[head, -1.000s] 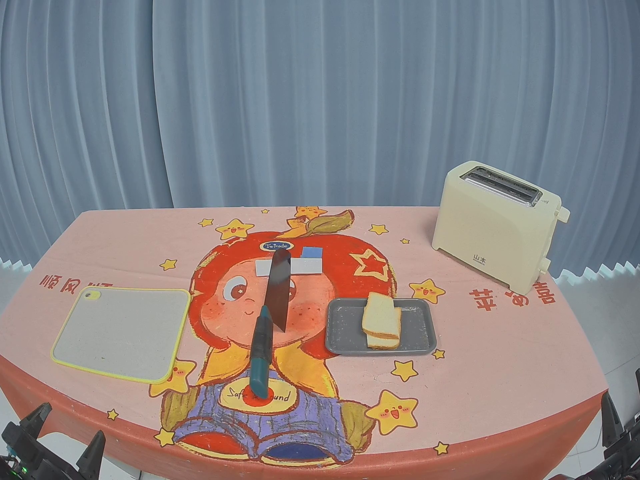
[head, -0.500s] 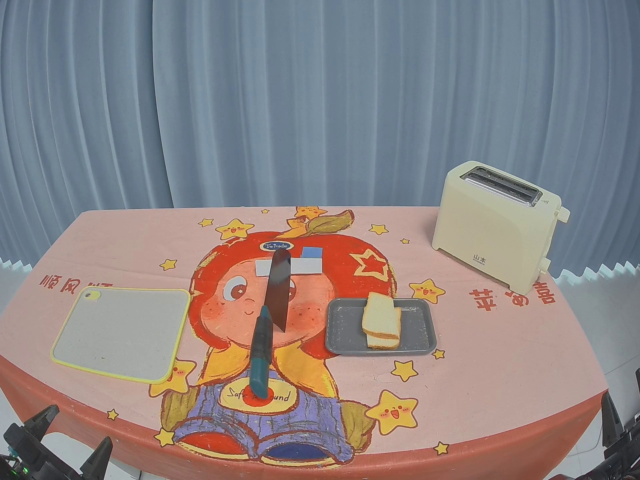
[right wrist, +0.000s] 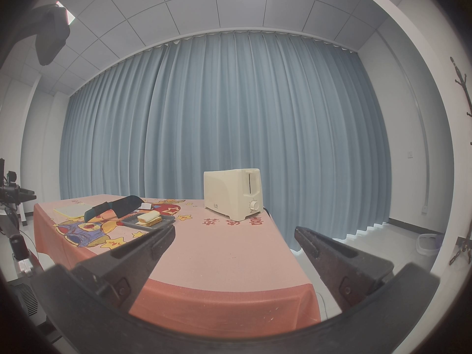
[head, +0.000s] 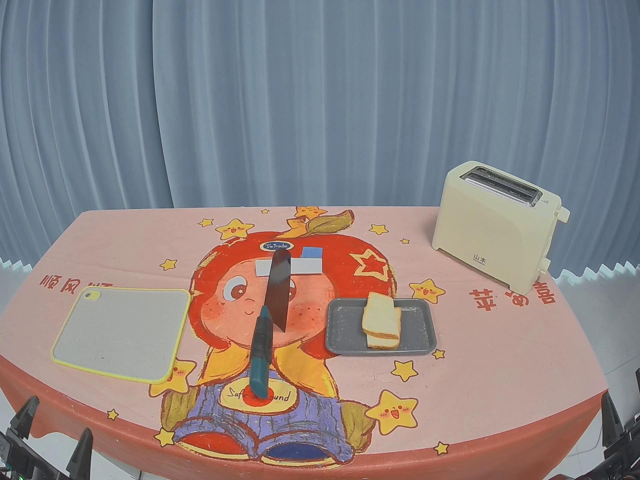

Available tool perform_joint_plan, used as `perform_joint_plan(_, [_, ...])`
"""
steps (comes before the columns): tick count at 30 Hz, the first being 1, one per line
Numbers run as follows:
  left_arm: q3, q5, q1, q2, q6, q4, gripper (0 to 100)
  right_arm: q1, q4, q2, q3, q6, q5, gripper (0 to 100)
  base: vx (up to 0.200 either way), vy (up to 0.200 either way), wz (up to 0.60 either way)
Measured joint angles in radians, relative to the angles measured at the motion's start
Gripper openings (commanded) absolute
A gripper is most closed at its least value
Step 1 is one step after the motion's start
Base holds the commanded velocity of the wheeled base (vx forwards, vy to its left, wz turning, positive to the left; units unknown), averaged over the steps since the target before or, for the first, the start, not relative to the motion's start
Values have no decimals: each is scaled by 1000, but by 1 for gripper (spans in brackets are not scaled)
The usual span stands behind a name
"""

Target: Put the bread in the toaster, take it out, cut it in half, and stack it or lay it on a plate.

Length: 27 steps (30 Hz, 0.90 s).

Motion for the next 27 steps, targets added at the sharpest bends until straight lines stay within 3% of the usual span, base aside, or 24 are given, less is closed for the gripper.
perform_joint_plan(3, [3,23,4,-20,-5,-13,100,0,0,0,0,0,0,100,0,0,0])
perform_joint_plan(7, [4,31,6,-34,-35,-10,100,0,0,0,0,0,0,100,0,0,0])
perform_joint_plan(27, [4,35,7,-44,-39,-10,100,-1,3,0,0,0,0,100,0,0,0])
